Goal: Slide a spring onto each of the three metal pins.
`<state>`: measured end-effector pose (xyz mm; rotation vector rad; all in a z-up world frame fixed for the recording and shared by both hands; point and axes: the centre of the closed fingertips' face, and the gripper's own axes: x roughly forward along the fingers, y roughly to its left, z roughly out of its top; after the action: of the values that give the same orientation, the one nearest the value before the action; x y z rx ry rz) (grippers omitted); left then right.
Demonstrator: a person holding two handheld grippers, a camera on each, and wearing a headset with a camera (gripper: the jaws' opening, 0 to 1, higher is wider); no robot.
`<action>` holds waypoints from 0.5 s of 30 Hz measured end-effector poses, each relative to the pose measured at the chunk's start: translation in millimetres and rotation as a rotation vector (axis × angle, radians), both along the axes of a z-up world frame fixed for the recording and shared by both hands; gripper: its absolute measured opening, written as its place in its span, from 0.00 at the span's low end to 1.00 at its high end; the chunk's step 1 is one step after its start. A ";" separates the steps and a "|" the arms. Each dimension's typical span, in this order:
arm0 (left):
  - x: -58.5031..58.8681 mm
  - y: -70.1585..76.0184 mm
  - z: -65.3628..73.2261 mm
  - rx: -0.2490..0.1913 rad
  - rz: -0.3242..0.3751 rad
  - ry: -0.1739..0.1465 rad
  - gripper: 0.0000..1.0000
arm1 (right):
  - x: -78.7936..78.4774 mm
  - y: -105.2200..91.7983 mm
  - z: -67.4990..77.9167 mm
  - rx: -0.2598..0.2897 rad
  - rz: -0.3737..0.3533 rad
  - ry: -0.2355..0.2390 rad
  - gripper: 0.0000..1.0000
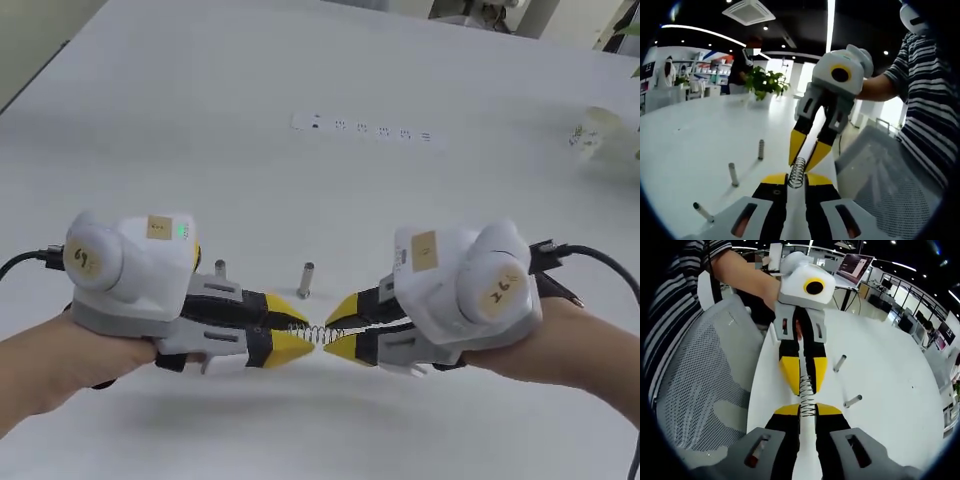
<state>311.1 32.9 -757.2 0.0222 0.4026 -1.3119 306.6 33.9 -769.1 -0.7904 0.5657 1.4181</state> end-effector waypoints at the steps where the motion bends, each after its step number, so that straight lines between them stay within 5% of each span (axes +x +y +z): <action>1: -1.9 -0.7 1.1 -0.005 -0.011 -0.004 0.04 | 0.0 -0.1 0.0 0.000 0.000 0.000 0.08; 15: -7.8 -1.1 4.2 -0.015 -0.064 -0.016 0.02 | -4.6 -1.9 1.1 0.041 -0.001 0.026 0.09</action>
<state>303.3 31.8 -753.1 0.0337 0.3808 -1.3766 302.0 32.0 -768.0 -0.7402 0.5549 1.4364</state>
